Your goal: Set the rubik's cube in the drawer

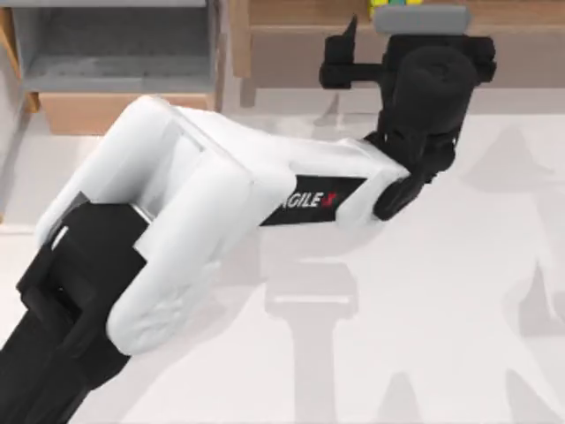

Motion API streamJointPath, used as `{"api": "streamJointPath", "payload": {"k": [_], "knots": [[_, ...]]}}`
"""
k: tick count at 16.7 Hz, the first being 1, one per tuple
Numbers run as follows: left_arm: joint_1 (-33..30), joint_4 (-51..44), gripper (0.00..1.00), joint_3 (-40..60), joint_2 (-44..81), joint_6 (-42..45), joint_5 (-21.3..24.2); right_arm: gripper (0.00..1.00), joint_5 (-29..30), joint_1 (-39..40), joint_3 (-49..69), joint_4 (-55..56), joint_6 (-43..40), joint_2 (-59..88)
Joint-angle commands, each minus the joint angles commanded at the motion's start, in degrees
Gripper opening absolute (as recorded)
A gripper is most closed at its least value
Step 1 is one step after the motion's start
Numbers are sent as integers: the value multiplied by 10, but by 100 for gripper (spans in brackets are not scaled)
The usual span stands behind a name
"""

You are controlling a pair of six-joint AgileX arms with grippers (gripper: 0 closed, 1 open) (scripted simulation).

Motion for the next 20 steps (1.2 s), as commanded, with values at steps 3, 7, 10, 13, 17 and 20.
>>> {"api": "streamJointPath", "payload": {"k": [3, 7, 10, 13, 17, 20], "knots": [[-1, 1, 100, 3, 4, 0, -1, 100, 0, 0, 0, 0, 0, 0], [1, -5, 100, 9, 7, -1, 0, 100, 0, 0, 0, 0, 0, 0], [0, -31, 100, 56, 25, -1, 0, 100, 0, 0, 0, 0, 0, 0], [7, -63, 100, 112, 49, -1, 7, 100, 0, 0, 0, 0, 0, 0], [32, -95, 100, 187, 88, -2, 31, 100, 0, 0, 0, 0, 0, 0], [42, -104, 100, 213, 111, -3, 43, 100, 0, 0, 0, 0, 0, 0]]}}
